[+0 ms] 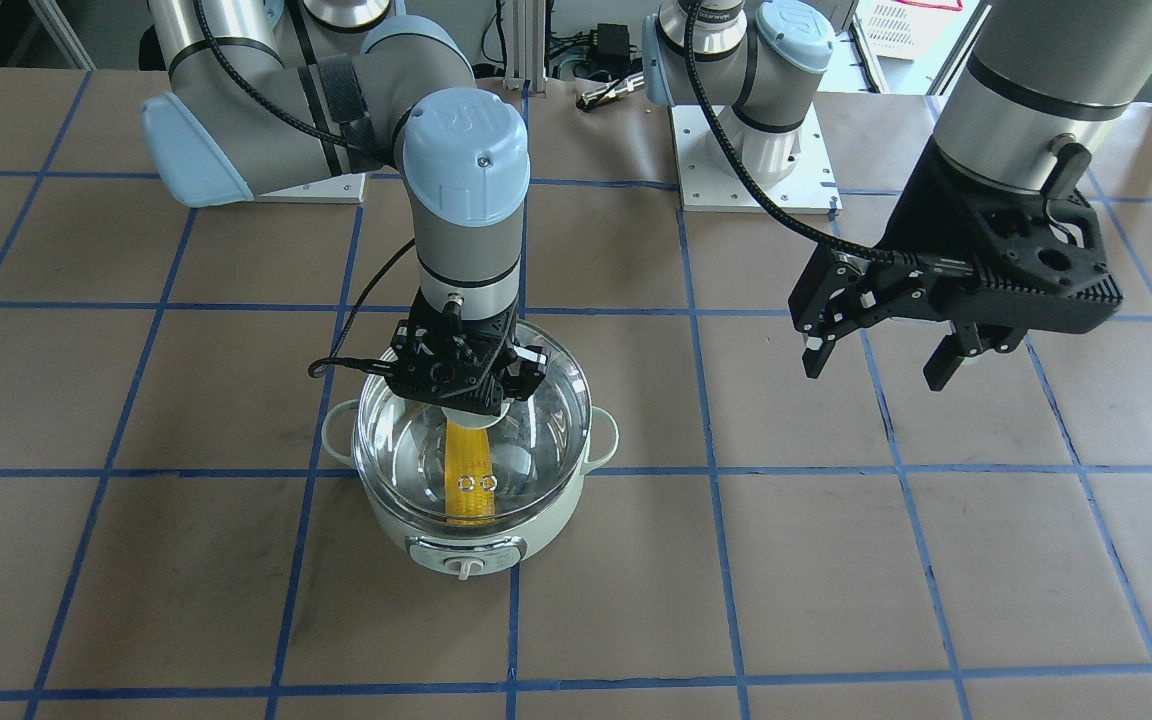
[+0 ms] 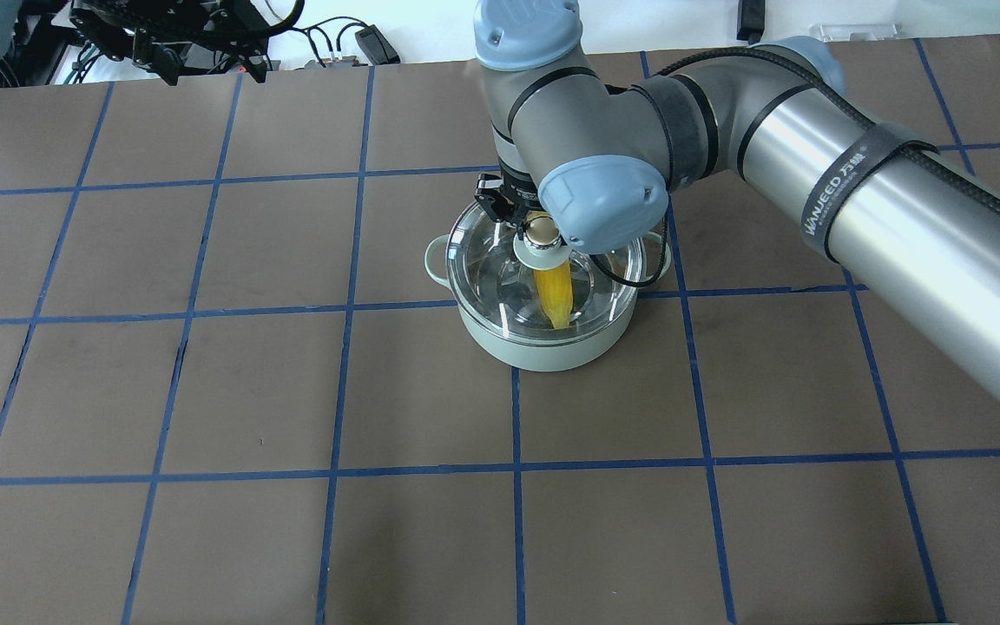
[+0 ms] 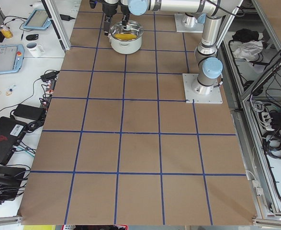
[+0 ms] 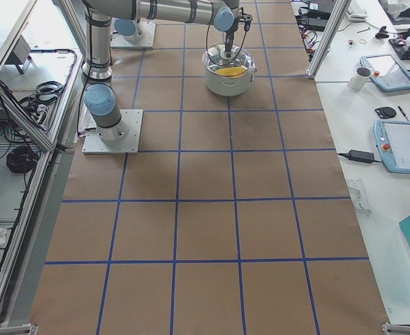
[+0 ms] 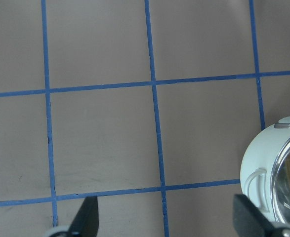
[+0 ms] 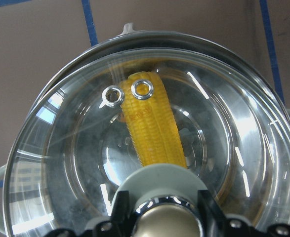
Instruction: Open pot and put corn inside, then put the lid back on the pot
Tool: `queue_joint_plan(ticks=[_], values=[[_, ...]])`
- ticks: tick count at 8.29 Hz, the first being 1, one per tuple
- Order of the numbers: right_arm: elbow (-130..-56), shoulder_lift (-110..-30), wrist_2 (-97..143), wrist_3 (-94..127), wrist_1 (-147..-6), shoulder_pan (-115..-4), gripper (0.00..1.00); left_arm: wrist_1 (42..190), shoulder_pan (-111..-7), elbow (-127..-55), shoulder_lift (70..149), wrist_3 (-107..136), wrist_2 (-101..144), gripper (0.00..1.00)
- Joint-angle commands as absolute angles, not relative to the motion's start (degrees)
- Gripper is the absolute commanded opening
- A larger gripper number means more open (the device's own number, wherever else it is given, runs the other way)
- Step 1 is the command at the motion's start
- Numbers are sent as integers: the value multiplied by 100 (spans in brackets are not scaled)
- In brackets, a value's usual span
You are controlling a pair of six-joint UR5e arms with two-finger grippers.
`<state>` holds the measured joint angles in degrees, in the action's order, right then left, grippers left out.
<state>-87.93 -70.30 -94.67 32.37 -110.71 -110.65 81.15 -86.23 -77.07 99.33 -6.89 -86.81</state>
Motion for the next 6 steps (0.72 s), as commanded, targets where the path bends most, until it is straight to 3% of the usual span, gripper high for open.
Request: queue_joint_plan(ticks=[1,3,6], values=[[-8798,-7014,-9475,3226,-11153,-11065,10,8173,-8560,-8259,9548,-615,-8841,99],[-8798,-7014,-9483,3112,-11249,-11057,10,8183,-8569,-8743,9247,-223,-8859,100],[-8789,-7014,-9483,3103,-11373,-11057,10,8183,-8569,-8833,9158,-150,-8859,100]])
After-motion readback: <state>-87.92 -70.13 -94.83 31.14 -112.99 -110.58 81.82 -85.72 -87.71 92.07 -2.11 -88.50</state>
